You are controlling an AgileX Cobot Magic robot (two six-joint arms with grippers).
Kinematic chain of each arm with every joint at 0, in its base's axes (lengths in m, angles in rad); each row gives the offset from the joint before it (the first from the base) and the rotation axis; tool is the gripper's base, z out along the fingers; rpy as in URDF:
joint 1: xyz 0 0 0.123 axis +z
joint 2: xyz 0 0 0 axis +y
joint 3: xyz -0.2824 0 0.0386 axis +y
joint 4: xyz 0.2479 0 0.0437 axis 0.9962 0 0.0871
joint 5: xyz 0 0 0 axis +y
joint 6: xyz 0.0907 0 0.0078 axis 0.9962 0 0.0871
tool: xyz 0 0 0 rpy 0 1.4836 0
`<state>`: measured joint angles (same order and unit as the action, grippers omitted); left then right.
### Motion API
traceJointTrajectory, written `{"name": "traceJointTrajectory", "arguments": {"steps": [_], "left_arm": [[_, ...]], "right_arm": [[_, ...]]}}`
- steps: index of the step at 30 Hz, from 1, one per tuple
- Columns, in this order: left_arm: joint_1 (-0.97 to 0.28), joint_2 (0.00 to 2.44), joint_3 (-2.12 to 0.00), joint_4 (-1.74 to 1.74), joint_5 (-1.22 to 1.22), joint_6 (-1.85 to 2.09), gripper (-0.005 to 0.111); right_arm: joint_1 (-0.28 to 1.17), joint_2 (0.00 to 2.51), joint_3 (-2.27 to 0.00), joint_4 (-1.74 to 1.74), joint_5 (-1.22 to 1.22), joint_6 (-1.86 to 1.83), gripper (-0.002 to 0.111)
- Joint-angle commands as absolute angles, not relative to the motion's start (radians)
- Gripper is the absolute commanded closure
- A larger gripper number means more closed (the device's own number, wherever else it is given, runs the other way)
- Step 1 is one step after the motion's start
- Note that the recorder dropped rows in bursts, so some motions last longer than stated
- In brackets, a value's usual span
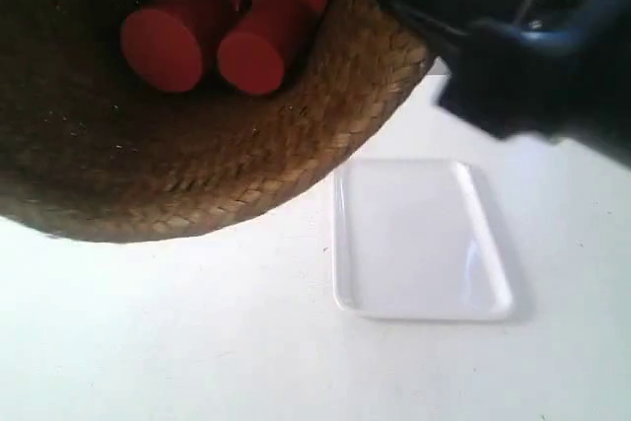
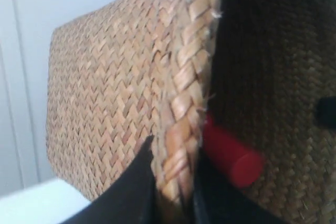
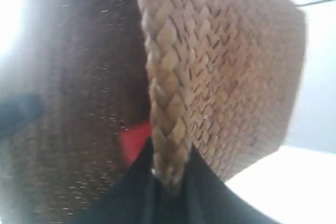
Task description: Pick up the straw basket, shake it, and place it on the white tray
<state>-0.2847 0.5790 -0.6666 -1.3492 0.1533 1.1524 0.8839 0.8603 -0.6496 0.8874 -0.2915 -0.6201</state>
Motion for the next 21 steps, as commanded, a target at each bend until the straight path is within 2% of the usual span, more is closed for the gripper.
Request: {"name": "traceJointTrajectory", "arguments": {"steps": [1,3,8,19,21], "left_arm": [[-0.291,0.817,-0.564,-1.371,0.228,1.242,0.107],[-0.291,0.817,-0.587,-1.405,0.261,1.26,0.107],[-0.291,0.779,-0.604,-1.425,0.152,1.281,0.107],[-0.291,0.791,-0.606,-1.45,0.187,1.279,0.107],[-0.291,0.777,-0.616,-1.45,0.228,1.255,0.107]], "right_arm": [[0.85,1.141,-0.558,0.996,-0.389,-0.619,0.108],[0.862,1.156,-0.586,0.973,-0.339,-0.576,0.108],[0.876,1.098,-0.605,0.937,-0.392,-0.636,0.108],[0.876,1.099,-0.603,0.994,-0.376,-0.765,0.108],[0.876,1.059,-0.616,1.01,-0.311,-0.756,0.108]]}}
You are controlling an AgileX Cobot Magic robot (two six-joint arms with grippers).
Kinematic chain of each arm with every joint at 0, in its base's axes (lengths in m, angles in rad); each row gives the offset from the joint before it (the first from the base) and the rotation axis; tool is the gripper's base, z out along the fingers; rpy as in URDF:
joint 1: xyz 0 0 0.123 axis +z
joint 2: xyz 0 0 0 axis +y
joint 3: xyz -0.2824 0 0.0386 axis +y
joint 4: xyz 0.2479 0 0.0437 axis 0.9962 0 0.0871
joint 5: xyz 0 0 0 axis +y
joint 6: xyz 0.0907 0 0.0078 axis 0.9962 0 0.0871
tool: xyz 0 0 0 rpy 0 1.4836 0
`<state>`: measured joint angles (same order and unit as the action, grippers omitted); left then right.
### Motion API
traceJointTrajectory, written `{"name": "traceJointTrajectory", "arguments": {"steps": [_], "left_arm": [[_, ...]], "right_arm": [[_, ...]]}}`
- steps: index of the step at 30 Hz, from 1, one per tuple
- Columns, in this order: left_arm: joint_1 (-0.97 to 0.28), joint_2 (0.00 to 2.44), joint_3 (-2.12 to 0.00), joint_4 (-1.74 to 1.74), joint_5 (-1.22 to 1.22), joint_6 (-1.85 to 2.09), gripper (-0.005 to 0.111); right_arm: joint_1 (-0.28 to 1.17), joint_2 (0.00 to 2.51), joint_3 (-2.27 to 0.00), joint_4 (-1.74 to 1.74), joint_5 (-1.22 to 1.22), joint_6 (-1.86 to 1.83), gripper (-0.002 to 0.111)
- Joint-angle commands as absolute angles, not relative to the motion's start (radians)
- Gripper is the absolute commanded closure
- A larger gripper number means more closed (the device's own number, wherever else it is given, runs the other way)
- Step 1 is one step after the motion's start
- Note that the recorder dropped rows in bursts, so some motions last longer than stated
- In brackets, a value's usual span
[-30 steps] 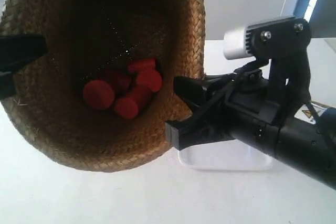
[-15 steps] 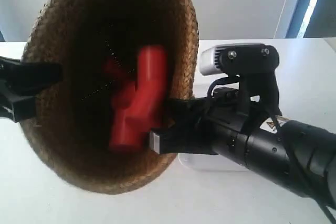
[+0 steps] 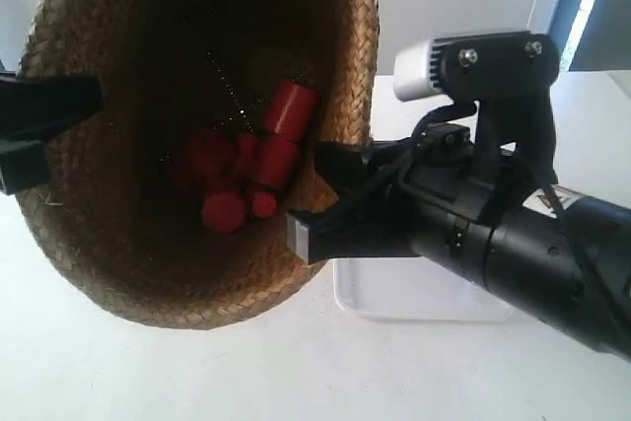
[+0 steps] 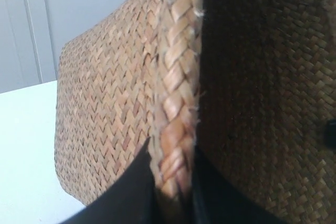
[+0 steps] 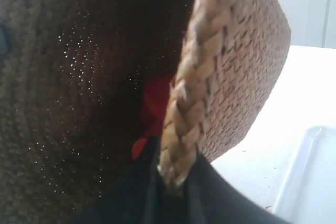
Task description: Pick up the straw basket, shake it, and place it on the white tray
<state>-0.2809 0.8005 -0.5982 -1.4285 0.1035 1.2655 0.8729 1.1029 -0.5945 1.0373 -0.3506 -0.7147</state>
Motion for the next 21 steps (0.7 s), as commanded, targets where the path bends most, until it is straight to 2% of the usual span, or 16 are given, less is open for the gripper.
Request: {"name": "traceJointTrajectory", "arguments": {"steps": [1,4,6,9,11,15,21], "left_arm": [[-0.291,0.756,-0.63,-1.448,0.277,1.228,0.107],[-0.291,0.666,-0.679,-1.448,0.412,1.195,0.107],[-0.291,0.64,-0.664,-1.438,0.368,1.217,0.107],[-0.291,0.726,-0.559,-1.446,0.125,1.258,0.107],[-0.291,0.813,-0.532,-1.416,0.083,1.257,0.107],[-0.291,0.815,-0.582,-1.397,0.186,1.257,0.107],[-0.291,0.815,-0.598,-1.397,0.148,1.257,0.107]], "right_arm": [[0.876,1.025,-0.638,1.015,-0.246,-0.756,0.108],[0.91,0.908,-0.704,1.017,-0.113,-0.756,0.108],[0.927,0.883,-0.694,1.017,-0.144,-0.76,0.108],[0.906,1.034,-0.57,1.079,-0.446,-0.775,0.108],[0.888,1.134,-0.545,1.247,-0.531,-0.81,0.108],[0.888,1.121,-0.57,1.213,-0.37,-0.853,0.108],[0.888,1.087,-0.57,1.215,-0.389,-0.869,0.108]]}}
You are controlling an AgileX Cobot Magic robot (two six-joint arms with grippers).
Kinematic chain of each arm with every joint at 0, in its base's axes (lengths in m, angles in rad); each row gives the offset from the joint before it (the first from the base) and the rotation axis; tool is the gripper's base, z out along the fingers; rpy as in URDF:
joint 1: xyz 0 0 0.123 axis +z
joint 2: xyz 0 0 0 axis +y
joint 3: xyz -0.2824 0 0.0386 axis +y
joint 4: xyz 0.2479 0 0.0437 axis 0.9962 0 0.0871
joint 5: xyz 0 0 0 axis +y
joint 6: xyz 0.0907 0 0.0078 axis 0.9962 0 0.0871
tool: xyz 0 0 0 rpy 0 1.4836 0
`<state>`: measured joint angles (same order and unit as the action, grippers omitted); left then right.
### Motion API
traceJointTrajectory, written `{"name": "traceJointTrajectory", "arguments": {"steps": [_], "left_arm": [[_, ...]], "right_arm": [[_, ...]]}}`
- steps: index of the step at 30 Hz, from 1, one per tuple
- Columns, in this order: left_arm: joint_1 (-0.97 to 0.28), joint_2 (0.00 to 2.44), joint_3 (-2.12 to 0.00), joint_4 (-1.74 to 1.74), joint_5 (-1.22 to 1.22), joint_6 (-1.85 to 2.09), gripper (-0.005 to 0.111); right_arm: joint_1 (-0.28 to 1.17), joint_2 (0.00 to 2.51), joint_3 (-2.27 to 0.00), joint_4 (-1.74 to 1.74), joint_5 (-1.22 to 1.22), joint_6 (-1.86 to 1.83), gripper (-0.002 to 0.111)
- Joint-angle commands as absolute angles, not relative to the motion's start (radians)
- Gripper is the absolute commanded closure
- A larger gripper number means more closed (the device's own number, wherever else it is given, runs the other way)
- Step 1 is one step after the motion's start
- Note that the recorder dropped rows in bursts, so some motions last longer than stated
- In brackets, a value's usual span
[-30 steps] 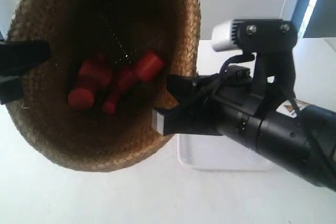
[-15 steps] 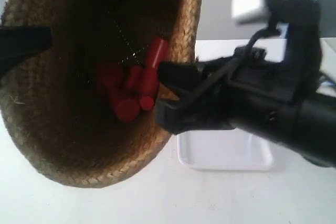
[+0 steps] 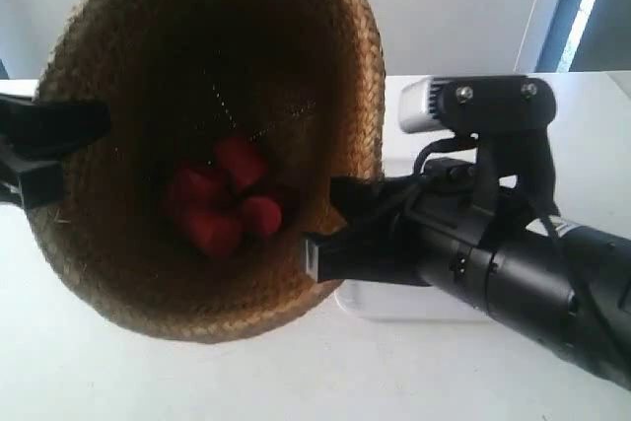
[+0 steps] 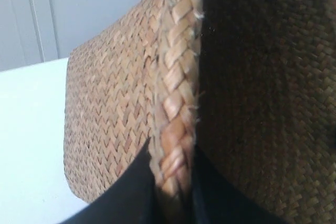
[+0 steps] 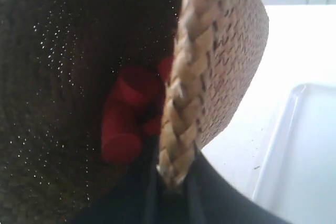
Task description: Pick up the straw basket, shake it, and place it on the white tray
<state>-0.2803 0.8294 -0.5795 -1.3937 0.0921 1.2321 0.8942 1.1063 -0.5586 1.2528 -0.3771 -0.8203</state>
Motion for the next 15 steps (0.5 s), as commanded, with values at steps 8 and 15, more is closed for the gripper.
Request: {"name": "traceJointTrajectory", "arguments": {"steps": [8,15], "left_arm": [[-0.291,0.773,-0.633,-1.393,0.229,1.201,0.107],[-0.291,0.702,-0.618,-1.327,0.109,1.105,0.107]], "right_arm": [[0.888,1.033,-0.61,1.211,-0.267,-0.894,0.108],[0.933,0.967,-0.636,1.233,-0.411,-0.939,0.108]]}}
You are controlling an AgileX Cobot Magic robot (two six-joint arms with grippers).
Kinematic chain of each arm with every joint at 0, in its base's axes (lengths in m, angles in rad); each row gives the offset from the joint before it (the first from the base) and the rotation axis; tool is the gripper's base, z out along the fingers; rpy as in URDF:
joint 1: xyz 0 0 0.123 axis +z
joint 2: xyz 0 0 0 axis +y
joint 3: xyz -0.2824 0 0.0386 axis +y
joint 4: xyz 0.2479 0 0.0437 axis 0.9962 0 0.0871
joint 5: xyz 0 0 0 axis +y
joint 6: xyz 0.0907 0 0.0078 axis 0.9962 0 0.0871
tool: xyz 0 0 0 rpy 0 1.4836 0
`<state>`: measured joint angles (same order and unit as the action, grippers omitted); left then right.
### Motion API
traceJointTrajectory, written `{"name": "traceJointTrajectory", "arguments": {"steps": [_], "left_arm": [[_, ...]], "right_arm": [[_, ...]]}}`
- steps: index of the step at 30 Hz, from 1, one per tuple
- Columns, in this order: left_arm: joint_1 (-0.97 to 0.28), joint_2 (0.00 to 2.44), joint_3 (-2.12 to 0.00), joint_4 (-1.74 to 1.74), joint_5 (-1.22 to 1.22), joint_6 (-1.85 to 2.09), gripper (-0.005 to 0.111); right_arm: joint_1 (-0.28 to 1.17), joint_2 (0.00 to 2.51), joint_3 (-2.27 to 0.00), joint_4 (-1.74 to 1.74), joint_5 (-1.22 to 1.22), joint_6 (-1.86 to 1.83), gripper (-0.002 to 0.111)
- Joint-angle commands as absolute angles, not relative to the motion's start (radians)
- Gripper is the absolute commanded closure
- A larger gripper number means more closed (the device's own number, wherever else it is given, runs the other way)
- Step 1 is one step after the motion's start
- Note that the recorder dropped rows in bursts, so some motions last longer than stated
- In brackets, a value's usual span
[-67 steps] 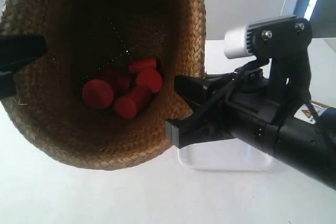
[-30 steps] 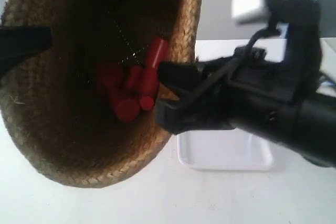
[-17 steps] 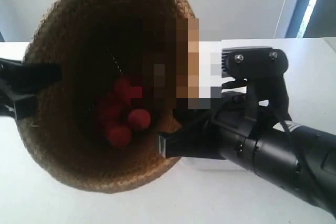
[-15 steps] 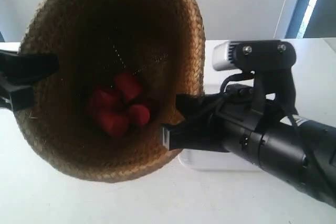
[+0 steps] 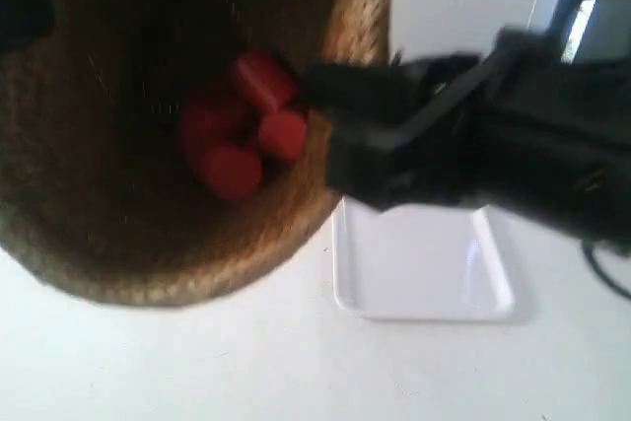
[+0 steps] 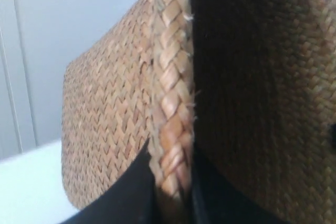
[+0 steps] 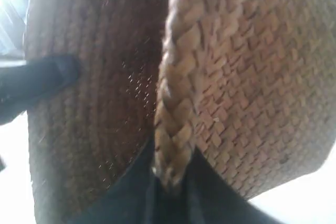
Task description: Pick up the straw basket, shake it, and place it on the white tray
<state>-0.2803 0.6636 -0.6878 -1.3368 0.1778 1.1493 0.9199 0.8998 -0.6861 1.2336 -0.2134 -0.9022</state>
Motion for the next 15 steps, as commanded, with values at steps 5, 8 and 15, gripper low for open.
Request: {"name": "traceJointTrajectory", "arguments": {"steps": [5,8,15], "left_arm": [[-0.291,0.768,-0.643,-1.32,0.291,1.188,0.107],[-0.291,0.757,-0.656,-1.328,0.196,1.183,0.107],[-0.291,0.759,-0.629,-1.331,0.208,1.179,0.107]], "right_arm": [[0.917,1.025,-0.627,1.256,-0.36,-0.947,0.108],[0.917,1.005,-0.627,1.273,-0.407,-0.949,0.108],[0.917,0.993,-0.625,1.312,-0.384,-1.028,0.108]]}}
